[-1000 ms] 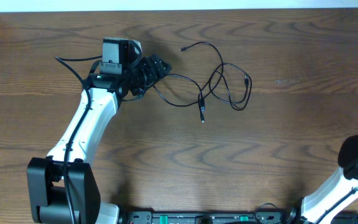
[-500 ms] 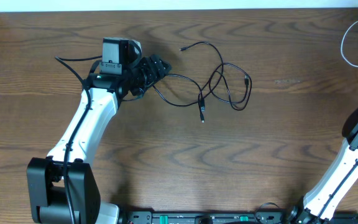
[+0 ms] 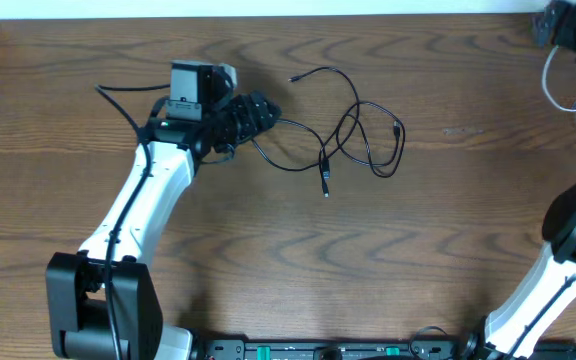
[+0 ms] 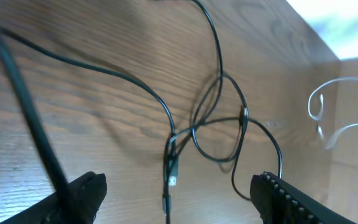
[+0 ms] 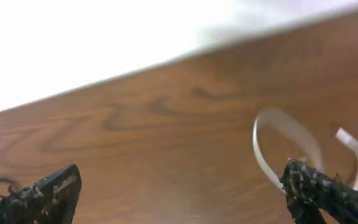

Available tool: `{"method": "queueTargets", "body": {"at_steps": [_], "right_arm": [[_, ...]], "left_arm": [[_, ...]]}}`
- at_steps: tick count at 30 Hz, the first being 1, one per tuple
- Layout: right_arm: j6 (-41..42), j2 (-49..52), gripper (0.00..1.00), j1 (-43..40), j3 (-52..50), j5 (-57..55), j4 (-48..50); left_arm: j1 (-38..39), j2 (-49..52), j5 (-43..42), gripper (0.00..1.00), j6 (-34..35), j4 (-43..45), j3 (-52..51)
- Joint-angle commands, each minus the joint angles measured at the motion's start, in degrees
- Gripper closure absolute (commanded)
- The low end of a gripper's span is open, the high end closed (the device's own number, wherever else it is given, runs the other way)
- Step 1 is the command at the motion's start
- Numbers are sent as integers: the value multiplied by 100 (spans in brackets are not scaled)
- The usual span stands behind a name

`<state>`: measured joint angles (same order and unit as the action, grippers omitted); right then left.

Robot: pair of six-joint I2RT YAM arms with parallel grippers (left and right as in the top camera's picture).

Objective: Untangle cables
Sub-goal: 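Carry the white cable with the right gripper to the table's right edge, then lower the white cable at the right side and open the right gripper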

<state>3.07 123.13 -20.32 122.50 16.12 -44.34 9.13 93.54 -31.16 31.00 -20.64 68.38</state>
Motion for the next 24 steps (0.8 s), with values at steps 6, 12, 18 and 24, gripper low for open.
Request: {"method": "queueTargets", "body": {"at_steps": [6,12,18,24], "right_arm": [[2404,-393,1,-101,72,284,-356],[3355,105,1,-638,72,1810,-271],[4673,518,1,-1047,72,2885,-92],[6697,577,1,-1191,72,3777,-55]], "left_arm": [[415,2,35,21,-358,-17,46],[474,4,33,21,-354,-33,46],[474,4,33,21,-352,-31,46],[474,4,35,22,-348,-26,46]]}}
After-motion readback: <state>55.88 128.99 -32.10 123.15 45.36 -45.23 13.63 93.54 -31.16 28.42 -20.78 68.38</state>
